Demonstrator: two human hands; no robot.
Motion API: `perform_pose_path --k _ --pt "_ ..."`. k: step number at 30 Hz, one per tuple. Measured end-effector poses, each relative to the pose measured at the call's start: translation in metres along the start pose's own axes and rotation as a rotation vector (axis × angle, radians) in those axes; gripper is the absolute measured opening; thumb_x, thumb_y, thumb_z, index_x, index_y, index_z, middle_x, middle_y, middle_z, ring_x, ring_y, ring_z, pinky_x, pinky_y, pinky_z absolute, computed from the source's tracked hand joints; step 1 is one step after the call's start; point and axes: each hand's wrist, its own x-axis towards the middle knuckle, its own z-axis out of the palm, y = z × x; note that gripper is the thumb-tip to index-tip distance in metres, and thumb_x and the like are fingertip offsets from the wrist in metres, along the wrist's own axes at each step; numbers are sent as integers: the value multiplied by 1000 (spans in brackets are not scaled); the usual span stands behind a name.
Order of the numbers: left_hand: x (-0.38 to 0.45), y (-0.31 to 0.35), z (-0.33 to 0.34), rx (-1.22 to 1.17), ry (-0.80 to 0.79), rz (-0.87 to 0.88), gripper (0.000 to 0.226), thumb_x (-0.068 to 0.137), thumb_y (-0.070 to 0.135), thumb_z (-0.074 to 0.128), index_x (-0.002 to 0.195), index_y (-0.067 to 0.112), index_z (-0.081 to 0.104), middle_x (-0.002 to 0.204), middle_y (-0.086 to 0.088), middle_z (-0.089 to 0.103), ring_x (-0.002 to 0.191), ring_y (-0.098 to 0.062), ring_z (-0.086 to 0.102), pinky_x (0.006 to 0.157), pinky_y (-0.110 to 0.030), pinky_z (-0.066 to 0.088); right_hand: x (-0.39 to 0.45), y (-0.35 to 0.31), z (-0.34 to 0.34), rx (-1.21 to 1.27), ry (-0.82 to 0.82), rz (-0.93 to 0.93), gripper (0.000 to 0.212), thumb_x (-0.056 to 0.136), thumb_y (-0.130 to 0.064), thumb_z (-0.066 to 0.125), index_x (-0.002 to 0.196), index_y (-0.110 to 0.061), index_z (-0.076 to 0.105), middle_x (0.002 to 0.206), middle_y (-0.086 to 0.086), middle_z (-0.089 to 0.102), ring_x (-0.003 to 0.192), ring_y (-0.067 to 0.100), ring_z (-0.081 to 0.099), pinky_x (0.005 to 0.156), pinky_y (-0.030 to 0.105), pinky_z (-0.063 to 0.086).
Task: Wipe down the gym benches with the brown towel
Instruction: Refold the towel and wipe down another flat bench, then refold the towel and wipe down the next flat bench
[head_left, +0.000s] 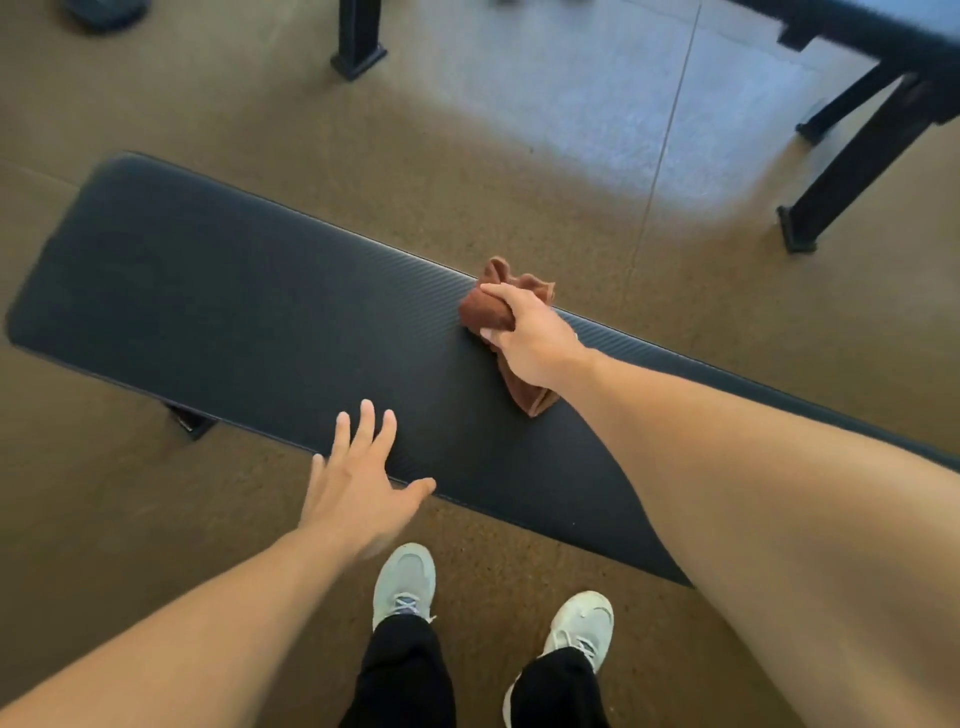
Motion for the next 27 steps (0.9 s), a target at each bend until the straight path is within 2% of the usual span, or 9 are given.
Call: perform_pose_path --k 2,4,7,12,16,19,22,24,27 --pt "-12 10 -21 -133 -119 -70 79 98 63 46 163 31 14 171 7 1 158 -22 3 126 -48 11 -35 -11 -2 141 -70 53 44 102 -32 63 144 -36 53 139 -7 60 129 21 56 113 37 40" --pt "-38 31 -37 -330 -163 -98 63 100 61 42 156 33 35 165 3 32 148 -23 36 121 -45 29 -85 -26 5 412 -92 142 29 104 -33 60 132 -35 61 126 -7 69 116 16 65 108 38 48" --pt "-98 77 -56 -656 -156 -70 35 106 51 39 121 31 63 124 4 68 111 -15 61 96 -34 48 -168 -53 8 787 -12 303 18 107 -41 52 122 -39 62 121 -9 71 110 8 67 105 37 52" --pt "-190 121 -87 -898 -112 -103 16 101 36 60 99 27 73 94 7 77 95 -15 72 86 -36 59 -272 -74 -30 1032 68 491 34 105 -54 51 136 -41 55 125 -8 70 111 12 69 94 34 56" --pt "-243 151 -100 -1020 -217 -42 12 99 28 66 103 22 75 93 4 80 94 -18 75 91 -39 59 -339 -67 -72 1078 65 490 84 93 -47 74 161 -37 26 145 -6 59 116 15 66 88 30 56" --pt "-269 179 -106 -1012 -319 35 16 100 28 65 113 24 72 104 0 79 101 -22 75 93 -42 59 -389 -61 -106 1086 69 381 57 90 -44 78 141 -36 54 127 -5 72 108 15 73 88 31 60" --pt "-290 215 -114 -995 -443 101 18 96 24 70 114 23 72 108 -4 78 102 -25 74 92 -43 60 -435 -53 -132 1038 35 285 64 85 -52 82 140 -44 51 129 -13 70 119 9 67 102 32 54" --pt "-305 240 -113 -914 -519 153 23 94 27 74 116 21 71 107 -4 78 102 -25 74 91 -41 60 -459 -38 -142 1063 50 301 59 88 -52 77 141 -43 52 128 -15 70 120 10 67 103 32 52" --pt "-329 277 -96 -816 -523 218 19 98 18 67 117 18 71 105 -3 78 98 -23 76 90 -40 61 -491 -5 -149 1185 218 458 27 103 -42 58 126 -29 65 113 -2 77 110 21 70 98 40 54"
